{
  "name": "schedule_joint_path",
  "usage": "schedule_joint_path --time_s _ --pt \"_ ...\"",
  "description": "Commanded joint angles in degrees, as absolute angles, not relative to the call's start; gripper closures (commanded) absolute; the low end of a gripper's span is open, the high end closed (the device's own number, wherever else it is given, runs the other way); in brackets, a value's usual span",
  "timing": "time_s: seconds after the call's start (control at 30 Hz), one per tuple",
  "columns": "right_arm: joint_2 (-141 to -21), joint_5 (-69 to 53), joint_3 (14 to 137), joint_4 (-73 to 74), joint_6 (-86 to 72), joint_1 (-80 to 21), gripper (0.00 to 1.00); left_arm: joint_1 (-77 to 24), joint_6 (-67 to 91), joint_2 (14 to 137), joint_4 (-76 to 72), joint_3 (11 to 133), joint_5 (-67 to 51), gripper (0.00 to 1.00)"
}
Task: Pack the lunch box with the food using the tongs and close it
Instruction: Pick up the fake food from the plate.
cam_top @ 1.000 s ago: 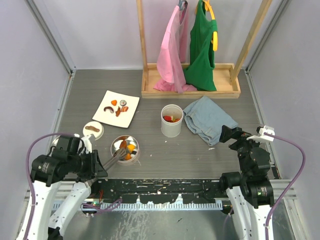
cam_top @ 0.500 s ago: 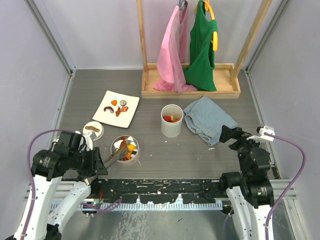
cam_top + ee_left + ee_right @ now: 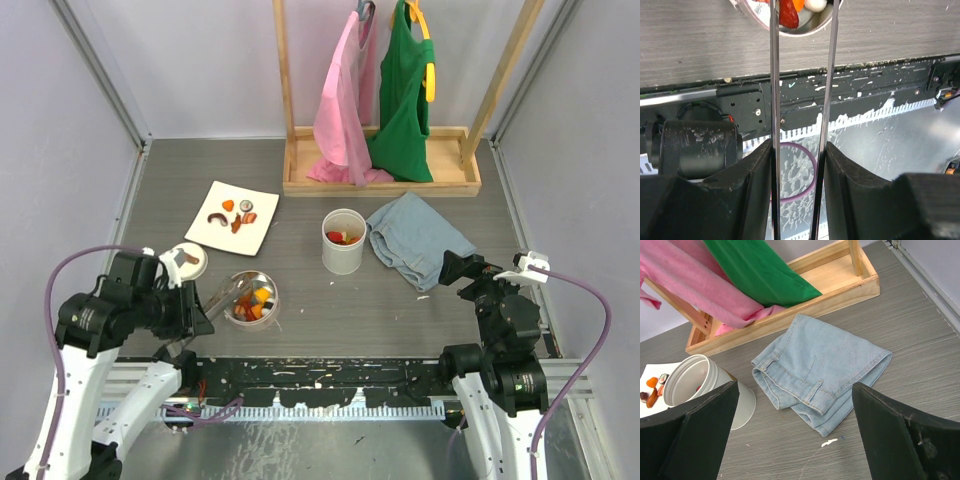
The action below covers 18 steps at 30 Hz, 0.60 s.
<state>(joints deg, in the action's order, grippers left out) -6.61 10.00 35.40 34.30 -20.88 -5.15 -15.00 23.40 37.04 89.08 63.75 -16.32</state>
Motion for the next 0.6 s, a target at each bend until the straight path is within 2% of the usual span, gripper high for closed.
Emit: schedule_joint_path --time_s 0.0,0.57 --pt "-6.6 10.9 36.0 31.8 -20.8 -5.4 0.0 -15.2 24.3 40.4 80.4 65.9 -14.2 0.59" --pt "-6.3 10.4 35.8 31.2 -20.2 -5.4 0.0 -15.2 21.8 60.5 64.2 72.5 5.6 0.58"
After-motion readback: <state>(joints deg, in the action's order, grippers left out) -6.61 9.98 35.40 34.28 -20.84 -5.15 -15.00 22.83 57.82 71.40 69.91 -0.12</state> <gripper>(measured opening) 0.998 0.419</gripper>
